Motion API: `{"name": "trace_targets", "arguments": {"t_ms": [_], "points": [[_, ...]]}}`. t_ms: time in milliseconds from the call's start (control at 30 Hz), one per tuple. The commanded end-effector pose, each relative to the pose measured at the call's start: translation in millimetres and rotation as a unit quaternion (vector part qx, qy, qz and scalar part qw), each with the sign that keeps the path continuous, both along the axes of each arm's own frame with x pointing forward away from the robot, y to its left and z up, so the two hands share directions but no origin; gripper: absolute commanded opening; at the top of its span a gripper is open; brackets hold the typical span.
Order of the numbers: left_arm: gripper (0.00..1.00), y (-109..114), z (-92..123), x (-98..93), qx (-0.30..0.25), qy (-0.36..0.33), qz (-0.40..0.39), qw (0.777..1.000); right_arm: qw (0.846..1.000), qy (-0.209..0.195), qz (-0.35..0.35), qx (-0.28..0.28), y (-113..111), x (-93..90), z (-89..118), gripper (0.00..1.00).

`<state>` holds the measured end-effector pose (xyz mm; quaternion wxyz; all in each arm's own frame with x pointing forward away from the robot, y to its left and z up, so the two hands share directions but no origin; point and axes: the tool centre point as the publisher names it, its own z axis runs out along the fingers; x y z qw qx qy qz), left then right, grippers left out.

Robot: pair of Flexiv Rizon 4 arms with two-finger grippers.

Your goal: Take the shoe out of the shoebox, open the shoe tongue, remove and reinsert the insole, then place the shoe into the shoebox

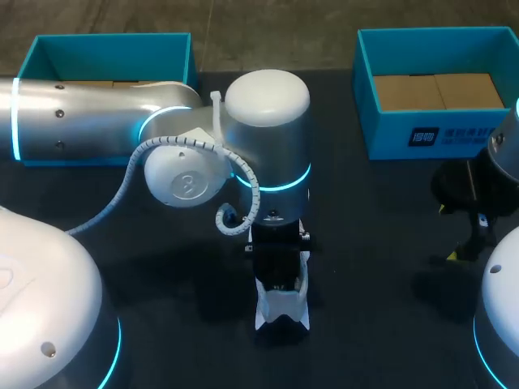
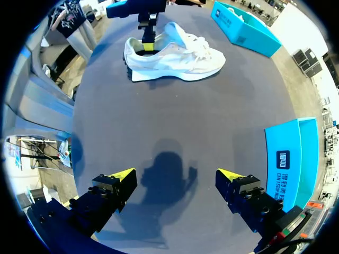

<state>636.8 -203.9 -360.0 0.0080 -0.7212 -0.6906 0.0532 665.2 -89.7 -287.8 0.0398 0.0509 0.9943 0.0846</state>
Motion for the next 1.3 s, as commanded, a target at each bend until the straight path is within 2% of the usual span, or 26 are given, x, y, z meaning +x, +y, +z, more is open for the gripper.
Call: {"name": "trace_targets", "arguments": {"t_ms": [33, 467, 533, 567, 733, 767, 833, 867, 967, 1067, 1300], "points": [[0.00, 1, 1, 2.3, 0.005, -0.011, 0.010, 1.000, 1.000, -0.002, 0.000, 0.001, -1, -2.0, 0, 1.00], [0.00, -7, -14, 24.5, 0.008, -0.009, 0.029, 1.000, 1.000, -0.002, 0.000, 0.001, -1, -2.0, 0, 1.00], [0.26, -8, -14, 24.3, 0.013, -0.011, 0.028, 0.999, 1.000, -0.002, 0.000, 0.001, -1, -2.0, 0, 1.00], [0.33, -9, -15, 24.4, 0.013, -0.010, 0.027, 1.000, 1.000, -0.002, 0.000, 0.001, -1, -2.0, 0, 1.00], [0.49, -10, -14, 25.5, 0.015, -0.009, 0.024, 1.000, 1.000, -0.002, 0.000, 0.001, -1, -2.0, 0, 1.00], [0.58, -10, -13, 24.4, 0.015, -0.009, 0.024, 1.000, 1.000, -0.002, 0.000, 0.001, -1, -2.0, 0, 1.00], [0.61, -8, -11, 21.9, 0.015, -0.010, 0.023, 1.000, 1.000, -0.002, 0.000, 0.001, -1, -2.0, 0, 1.00], [0.71, -6, -9, 20.8, 0.013, -0.011, 0.025, 1.000, 1.000, -0.002, 0.000, 0.001, -1, -2.0, 0, 1.00], [0.91, 1, -6, 19.5, 0.004, -0.011, 0.033, 0.999, 1.000, -0.002, 0.000, 0.001, -1, -2.0, 0, 1.00], [1.00, 4, -3, 18.3, -0.001, -0.011, 0.035, 0.999, 1.000, -0.002, 0.000, 0.001, -1, -2.0, 0, 1.00], [1.00, 12, 4, 19.4, -0.009, -0.017, 0.041, 0.999, 1.000, -0.002, 0.000, 0.001, -1, -2.0, 0, 1.00]]}}
